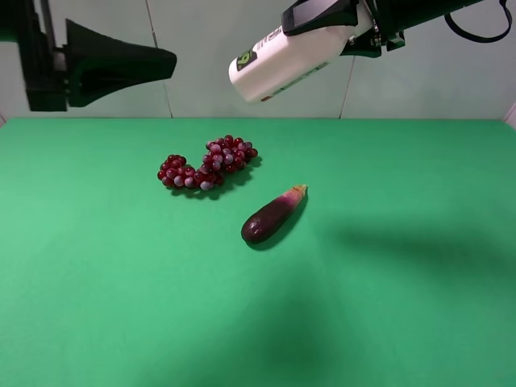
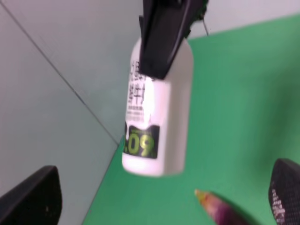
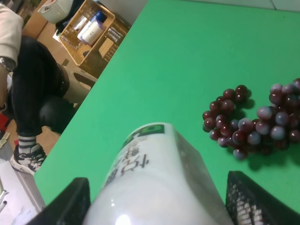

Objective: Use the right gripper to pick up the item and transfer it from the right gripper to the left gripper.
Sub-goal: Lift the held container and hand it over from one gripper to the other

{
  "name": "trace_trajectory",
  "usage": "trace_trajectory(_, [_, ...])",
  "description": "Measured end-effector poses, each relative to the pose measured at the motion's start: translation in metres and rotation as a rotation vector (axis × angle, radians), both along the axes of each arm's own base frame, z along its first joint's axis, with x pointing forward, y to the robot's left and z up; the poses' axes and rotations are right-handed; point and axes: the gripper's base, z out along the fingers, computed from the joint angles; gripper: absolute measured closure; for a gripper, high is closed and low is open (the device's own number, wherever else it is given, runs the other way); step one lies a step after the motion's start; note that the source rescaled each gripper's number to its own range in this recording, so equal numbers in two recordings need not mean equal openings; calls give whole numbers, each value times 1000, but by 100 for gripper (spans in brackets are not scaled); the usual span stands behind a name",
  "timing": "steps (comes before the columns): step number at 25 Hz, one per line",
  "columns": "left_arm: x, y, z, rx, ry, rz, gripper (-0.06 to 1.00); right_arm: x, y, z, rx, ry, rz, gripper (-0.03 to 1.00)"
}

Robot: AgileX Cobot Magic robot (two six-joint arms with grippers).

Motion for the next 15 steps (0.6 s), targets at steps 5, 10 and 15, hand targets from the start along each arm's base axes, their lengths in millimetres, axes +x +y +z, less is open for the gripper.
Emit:
trace_trajectory(5, [11,-8,-13,0,46,-65,21,0,0,0,6,-1,4,96])
trace_trajectory(10, [20,-14,-13,-41,76,-106,21,-1,0,0,6,1,9,96])
trace_trajectory(15, [32,-20,-15,-49,91,-112,21,-1,1,0,6,3,15,96])
